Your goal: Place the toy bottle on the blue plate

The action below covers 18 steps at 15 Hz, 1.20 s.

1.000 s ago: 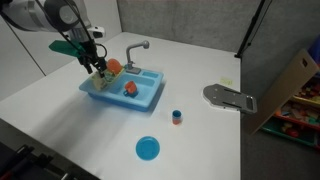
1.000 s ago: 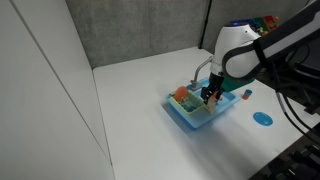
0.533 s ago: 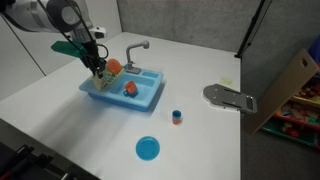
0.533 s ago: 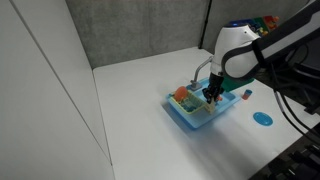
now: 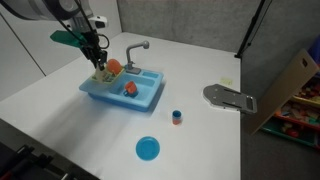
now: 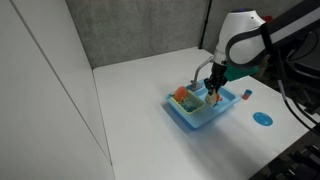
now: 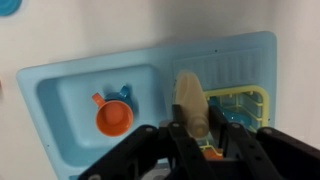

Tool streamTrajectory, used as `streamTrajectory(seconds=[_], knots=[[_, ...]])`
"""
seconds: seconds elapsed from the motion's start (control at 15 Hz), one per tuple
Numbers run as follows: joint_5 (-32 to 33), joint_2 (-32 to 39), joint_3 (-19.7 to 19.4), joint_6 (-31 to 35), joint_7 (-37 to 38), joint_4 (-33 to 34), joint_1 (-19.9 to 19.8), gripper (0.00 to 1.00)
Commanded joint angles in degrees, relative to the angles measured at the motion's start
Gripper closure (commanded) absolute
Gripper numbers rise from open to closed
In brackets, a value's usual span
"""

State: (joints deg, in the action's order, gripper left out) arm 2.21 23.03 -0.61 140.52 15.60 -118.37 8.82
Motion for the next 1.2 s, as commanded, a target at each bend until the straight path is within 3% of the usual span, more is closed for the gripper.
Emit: streamTrajectory(seconds=[0.0,0.6,1.13], knots=[[-0.1,-4.9,-0.3,-5.3,0.6,0.4,-1.2,0.90],[0.6,-13.1,-2.1,-14.9,0.9,0.7,-5.5,0.90],[-0.1,-16.3,-4.8,-18.3,0.2,0.3,-10.8,0.91]])
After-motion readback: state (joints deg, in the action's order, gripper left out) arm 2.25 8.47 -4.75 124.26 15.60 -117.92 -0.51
